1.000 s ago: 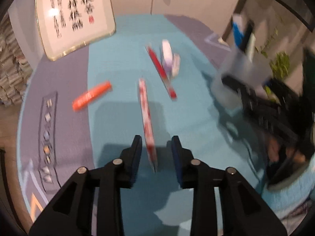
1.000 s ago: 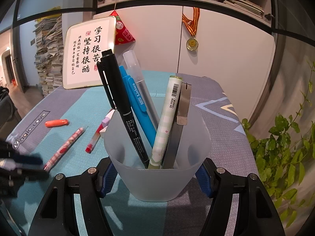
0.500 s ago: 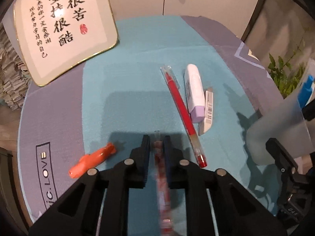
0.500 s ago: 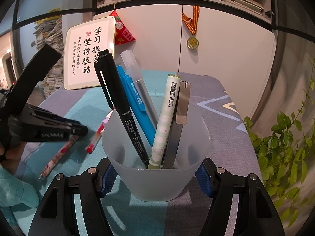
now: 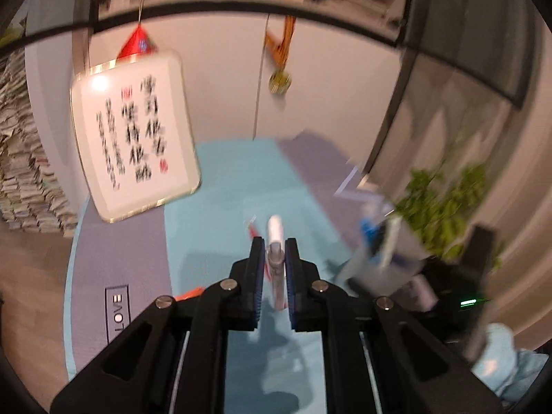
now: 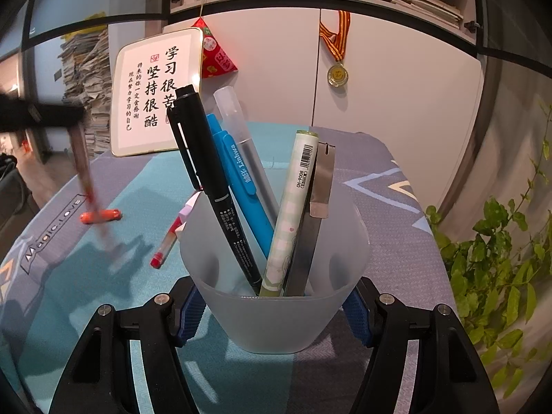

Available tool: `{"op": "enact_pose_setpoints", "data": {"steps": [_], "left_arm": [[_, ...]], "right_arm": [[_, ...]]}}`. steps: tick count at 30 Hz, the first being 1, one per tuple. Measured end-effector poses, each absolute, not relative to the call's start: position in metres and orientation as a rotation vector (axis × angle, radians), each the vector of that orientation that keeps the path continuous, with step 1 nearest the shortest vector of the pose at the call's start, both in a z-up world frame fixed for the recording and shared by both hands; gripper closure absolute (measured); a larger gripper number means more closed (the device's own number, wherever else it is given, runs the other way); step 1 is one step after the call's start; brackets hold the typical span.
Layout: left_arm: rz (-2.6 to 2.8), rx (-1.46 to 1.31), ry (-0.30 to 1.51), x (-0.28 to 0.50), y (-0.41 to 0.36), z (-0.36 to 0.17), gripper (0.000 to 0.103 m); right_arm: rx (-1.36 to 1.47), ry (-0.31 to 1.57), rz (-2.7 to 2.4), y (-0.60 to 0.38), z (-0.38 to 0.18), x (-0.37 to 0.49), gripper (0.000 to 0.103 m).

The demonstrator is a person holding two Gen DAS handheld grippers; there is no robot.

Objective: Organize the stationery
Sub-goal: 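Lift the pink checkered pen with the left tool and drop it into the cup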

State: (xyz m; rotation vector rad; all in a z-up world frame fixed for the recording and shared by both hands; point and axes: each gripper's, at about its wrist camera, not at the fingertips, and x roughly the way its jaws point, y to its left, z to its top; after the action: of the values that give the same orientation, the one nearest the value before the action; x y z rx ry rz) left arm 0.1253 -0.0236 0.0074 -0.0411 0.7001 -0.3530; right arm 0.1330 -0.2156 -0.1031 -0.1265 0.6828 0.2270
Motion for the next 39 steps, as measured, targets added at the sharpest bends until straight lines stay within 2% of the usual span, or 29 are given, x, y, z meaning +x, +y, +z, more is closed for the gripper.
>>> {"op": "enact_pose_setpoints", "data": {"steps": [6, 12, 19, 26, 32, 34, 36, 38, 39], "left_arm": [[-0.460, -0.068, 0.540, 0.112, -0.053, 0.054, 0.095], [-0.533, -0.069, 0.502, 0.112, -0.081, 0.073, 0.095], [-0.557, -0.074, 0.536, 0.127, -0.100, 0.062, 0.095], [-0.547, -0.055, 0.704, 0.148, -0.110, 0.015, 0.095], [-0.547, -0.083, 0.765, 0.150, -0.105, 0.001, 0.095], [-0.556, -0.097, 0.767, 0.149, -0.102, 0.002, 0.092], [-0.548, -0.104, 0.760, 0.146, -0.097, 0.004, 0.072], [-0.527, -0.113, 0.735, 0.141, -0.090, 0.008, 0.064], [-0.509, -0.113, 0.715, 0.138, -0.083, 0.010, 0.064]], "right_arm": [[-0.126, 0.683, 0.227, -0.216, -0.103, 0.133, 0.034], [-0.121, 0.681, 0.230, -0.217, -0.102, 0.133, 0.034], [-0.121, 0.681, 0.230, -0.217, -0.102, 0.133, 0.034], [-0.122, 0.682, 0.230, -0.217, -0.102, 0.133, 0.034], [-0.122, 0.681, 0.230, -0.217, -0.102, 0.133, 0.034], [-0.122, 0.682, 0.229, -0.217, -0.102, 0.133, 0.034], [-0.123, 0.682, 0.229, -0.217, -0.102, 0.133, 0.034], [-0.124, 0.682, 0.228, -0.217, -0.102, 0.133, 0.034], [-0.124, 0.682, 0.228, -0.217, -0.102, 0.133, 0.034]]}}
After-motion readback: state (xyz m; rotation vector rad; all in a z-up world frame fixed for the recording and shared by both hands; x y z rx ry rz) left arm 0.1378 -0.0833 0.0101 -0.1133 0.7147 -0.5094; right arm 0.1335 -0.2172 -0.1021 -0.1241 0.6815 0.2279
